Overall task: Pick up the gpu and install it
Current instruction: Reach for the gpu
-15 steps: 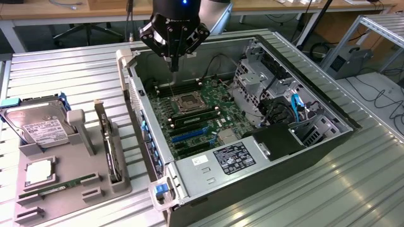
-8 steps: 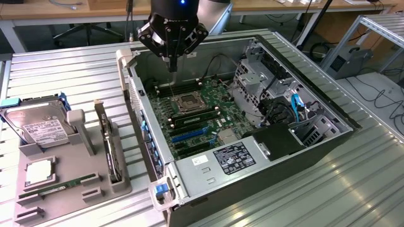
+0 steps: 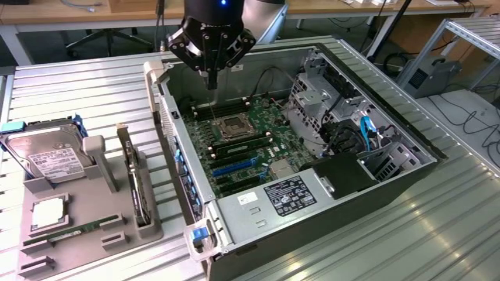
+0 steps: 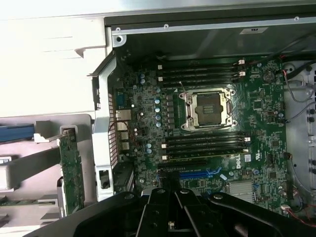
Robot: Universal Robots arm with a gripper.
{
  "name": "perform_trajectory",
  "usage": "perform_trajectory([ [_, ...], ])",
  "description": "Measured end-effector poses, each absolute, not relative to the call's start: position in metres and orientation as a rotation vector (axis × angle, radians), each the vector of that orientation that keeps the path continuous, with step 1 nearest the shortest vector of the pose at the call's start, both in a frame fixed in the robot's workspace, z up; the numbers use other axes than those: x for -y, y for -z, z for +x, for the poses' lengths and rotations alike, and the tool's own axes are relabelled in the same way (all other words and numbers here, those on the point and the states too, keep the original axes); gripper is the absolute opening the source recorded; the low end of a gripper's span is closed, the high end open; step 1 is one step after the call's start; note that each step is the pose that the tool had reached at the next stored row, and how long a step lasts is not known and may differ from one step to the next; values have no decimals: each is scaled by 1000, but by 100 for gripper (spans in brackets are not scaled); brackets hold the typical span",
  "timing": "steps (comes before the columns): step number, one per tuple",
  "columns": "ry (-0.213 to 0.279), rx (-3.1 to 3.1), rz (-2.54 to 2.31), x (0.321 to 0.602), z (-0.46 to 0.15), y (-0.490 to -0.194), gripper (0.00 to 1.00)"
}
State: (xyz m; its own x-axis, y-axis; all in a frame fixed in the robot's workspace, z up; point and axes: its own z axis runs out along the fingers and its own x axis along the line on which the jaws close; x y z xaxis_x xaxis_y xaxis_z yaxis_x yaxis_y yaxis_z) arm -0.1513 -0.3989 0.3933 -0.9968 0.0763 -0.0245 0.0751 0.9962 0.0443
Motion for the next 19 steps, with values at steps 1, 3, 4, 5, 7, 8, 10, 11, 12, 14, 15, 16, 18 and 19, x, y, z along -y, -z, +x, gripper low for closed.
perform_trajectory([
  [1, -68, -3113, 118, 399, -152, -393, 11],
  [3, -68, -3112, 118, 399, -152, -393, 11],
  [4, -68, -3112, 118, 399, -153, -393, 11],
  [5, -68, -3112, 118, 399, -153, -393, 11],
  [7, -68, -3113, 118, 399, -154, -393, 11],
  [8, -68, -3112, 118, 399, -154, -393, 11],
  [10, -68, -3112, 118, 399, -155, -393, 11],
  [11, -68, -3113, 118, 399, -155, -393, 11],
  [12, -68, -3113, 118, 399, -156, -393, 11],
  [14, -68, -3113, 118, 399, -156, -393, 11],
  [15, -68, -3113, 118, 399, -156, -393, 11],
  [16, -68, -3112, 118, 399, -157, -393, 11],
  [18, -68, -3113, 118, 399, -157, -393, 11],
  [19, -68, -3113, 118, 399, -157, -393, 11],
])
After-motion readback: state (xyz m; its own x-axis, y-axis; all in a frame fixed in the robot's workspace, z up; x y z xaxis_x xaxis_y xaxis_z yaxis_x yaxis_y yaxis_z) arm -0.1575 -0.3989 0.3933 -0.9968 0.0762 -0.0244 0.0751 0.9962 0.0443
